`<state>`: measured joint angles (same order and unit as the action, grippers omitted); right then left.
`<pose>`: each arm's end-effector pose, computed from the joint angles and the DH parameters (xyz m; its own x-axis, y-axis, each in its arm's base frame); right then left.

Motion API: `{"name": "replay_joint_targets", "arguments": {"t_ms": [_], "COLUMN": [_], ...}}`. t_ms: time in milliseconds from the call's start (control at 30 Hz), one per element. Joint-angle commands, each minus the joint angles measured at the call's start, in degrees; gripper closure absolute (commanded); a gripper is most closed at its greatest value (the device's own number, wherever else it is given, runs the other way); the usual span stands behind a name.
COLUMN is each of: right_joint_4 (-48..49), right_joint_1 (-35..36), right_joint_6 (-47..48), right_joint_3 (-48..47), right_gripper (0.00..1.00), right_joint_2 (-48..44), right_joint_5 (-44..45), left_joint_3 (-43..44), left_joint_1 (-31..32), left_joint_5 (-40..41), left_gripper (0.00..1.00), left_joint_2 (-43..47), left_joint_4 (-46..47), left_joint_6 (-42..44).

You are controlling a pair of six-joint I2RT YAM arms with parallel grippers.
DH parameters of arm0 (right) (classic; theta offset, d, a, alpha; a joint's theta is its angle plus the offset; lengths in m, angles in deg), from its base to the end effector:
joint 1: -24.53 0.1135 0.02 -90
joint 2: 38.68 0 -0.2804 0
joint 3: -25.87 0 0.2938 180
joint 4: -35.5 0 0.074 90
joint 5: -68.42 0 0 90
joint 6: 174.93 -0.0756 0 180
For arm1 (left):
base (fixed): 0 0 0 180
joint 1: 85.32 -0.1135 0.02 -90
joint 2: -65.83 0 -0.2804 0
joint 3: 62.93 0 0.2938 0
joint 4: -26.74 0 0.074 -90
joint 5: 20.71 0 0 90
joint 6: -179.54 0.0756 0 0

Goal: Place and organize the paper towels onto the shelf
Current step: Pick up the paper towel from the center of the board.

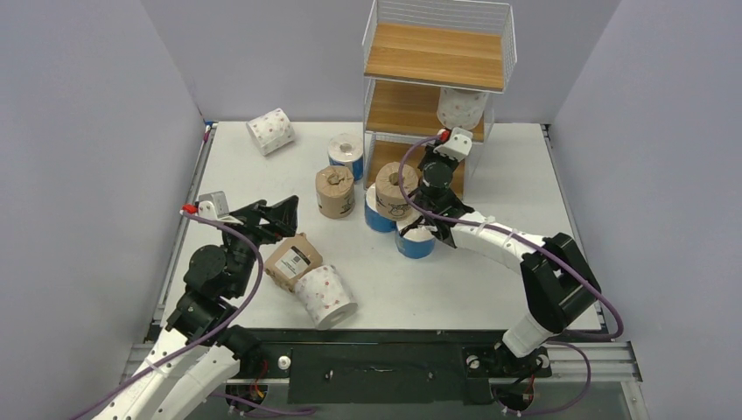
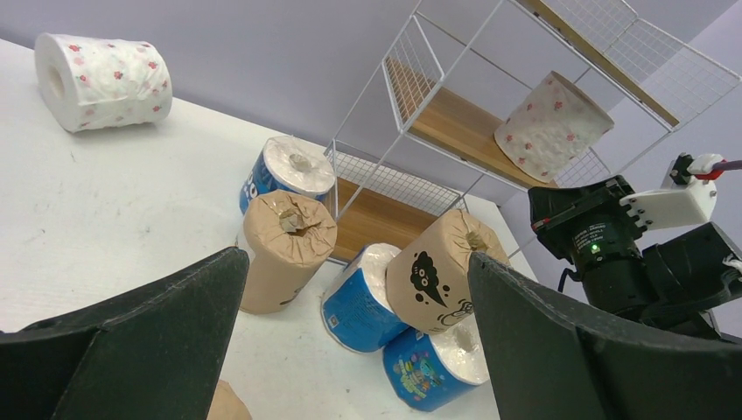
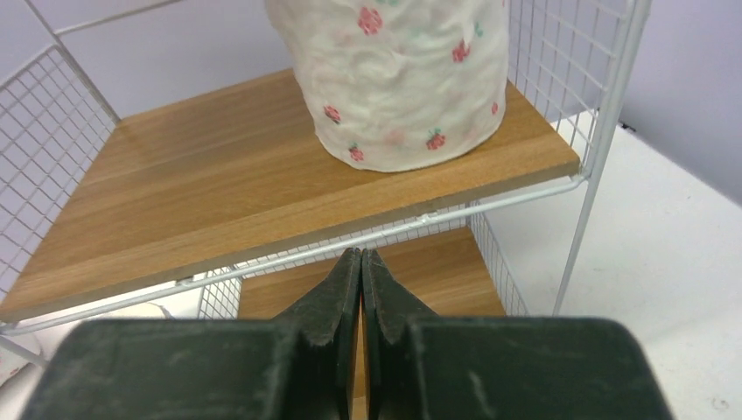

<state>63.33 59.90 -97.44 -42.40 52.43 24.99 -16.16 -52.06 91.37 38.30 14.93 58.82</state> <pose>0.3756 0.1993 0.2908 0.1108 0.2613 -0.9589 0.1721 0.9452 0.2775 0.1758 -0.0813 0.3585 -0.0074 -0.5612 -0.8276 0.2242 0.8056 -0.5483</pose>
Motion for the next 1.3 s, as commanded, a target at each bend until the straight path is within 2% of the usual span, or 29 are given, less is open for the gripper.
{"name": "replay_joint_targets", "arguments": {"t_ms": [0,333,1267], "right_joint_4": [7.17,6.44,-0.09], "right_joint_1": [1.53,-0.07,-7.0], "right_joint_6": [9.52,21.72,19.89], "right_joint_3": [-3.46,-12.41,-19.72], "right_gripper": [1.0,1.0,1.0], "right_joint_2": [0.72,9.11,15.45], "right_joint_5": [4.96,11.67,14.29], "left_joint_3": [0.35,-0.02,-1.29], "left_joint_1": [0.23,0.21,0.14], "left_joint_5": [0.61,-0.52,-0.59], "left_gripper": [0.04,0.04,0.04], "left_joint_2": [-0.32,-3.61,-5.32], "left_joint_4": [0.96,3.07,3.55], "left_joint_6": [1.46,0.04,-0.43]}}
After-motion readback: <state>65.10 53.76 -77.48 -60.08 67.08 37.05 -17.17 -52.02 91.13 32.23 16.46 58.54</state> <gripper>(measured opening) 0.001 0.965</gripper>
